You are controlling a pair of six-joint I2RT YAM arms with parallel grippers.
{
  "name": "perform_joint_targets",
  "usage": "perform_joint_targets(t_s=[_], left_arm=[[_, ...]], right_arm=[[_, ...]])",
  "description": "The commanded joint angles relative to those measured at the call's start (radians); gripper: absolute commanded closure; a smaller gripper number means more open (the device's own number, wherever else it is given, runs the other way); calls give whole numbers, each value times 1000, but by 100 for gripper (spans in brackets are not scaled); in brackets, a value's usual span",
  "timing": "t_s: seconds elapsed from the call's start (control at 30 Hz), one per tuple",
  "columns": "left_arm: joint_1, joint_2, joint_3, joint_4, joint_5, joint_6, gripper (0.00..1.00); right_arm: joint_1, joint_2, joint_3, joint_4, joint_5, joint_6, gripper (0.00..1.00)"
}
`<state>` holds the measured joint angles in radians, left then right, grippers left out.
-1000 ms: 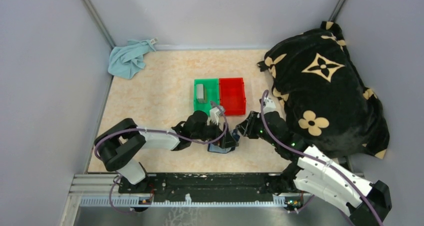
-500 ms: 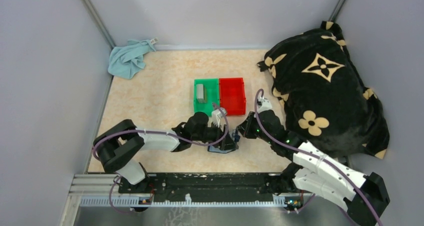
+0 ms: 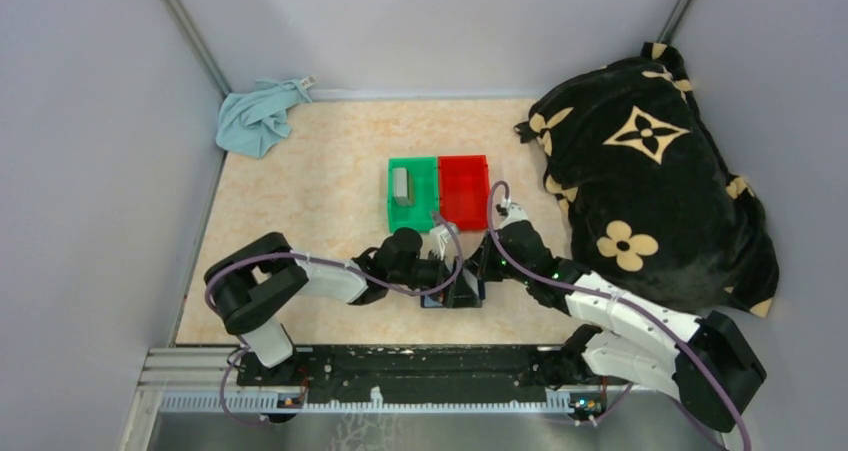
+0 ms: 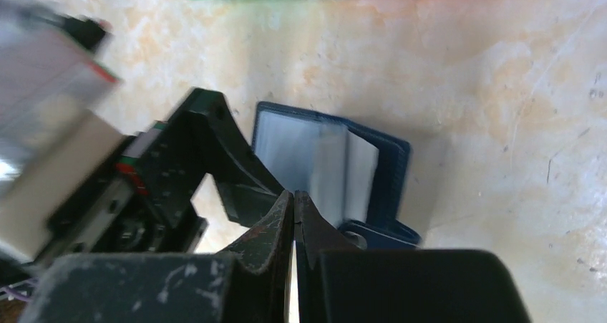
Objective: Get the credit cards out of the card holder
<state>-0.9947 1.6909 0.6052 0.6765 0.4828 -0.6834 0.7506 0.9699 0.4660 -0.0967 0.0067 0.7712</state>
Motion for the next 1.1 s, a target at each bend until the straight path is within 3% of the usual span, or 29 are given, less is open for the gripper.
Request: perform_joint_targets(t_s=[0.0,0.43,0.6,0.8,1.07], left_arm=[[-8,-13,12,30,5,8,4],[-7,-55,11,-31,-26,38,3],[-7,-46,23,-53,-33,51,1],[-7,-1,30,16,13,14,0],[-9,50,47,66,66,-7,0]], right_arm=[[9,30,-43,96,-25,31,97],[9,65,-103,60,32,56,100],[9,-28,-112,124,-6,37,100],[9,-71,-64,130,-46,9,100],[17,15,-46,208,-111,11,100]])
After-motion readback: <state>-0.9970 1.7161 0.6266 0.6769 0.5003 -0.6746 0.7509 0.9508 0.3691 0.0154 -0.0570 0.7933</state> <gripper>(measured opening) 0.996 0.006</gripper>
